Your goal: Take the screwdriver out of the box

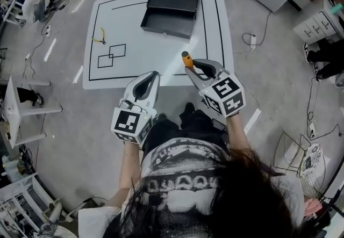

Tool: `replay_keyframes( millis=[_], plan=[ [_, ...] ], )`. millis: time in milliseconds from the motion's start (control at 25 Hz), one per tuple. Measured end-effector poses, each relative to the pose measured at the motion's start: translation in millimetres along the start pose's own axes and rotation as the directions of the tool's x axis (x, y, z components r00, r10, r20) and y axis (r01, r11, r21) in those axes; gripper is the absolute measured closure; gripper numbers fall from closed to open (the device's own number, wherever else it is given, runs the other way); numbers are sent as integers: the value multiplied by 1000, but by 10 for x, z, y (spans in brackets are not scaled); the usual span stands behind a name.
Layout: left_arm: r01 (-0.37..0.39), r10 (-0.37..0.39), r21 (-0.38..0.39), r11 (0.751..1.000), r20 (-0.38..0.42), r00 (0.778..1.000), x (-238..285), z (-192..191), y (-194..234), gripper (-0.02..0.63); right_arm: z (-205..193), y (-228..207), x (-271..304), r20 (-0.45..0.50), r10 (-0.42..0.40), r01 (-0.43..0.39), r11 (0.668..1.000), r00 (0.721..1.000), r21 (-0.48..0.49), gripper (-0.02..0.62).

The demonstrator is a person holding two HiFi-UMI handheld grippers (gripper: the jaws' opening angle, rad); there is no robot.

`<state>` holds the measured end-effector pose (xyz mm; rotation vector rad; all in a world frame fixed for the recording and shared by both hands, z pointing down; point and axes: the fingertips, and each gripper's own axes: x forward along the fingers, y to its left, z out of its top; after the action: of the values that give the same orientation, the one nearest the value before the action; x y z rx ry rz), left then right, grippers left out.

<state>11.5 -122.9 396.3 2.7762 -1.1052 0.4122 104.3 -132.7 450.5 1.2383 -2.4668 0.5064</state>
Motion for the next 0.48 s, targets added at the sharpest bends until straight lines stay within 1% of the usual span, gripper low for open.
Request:
replay_keyframes(
  millis=[280, 480],
  plan=[
    [41, -41, 7, 999, -8, 999, -222, -105, 56, 606, -97, 224, -25, -4, -42, 42, 998, 999, 39, 491],
    [85, -85, 25, 996, -18, 996, -542, -225, 132, 606, -190, 529, -48, -10, -95, 95, 993, 995, 70, 491]
  ],
)
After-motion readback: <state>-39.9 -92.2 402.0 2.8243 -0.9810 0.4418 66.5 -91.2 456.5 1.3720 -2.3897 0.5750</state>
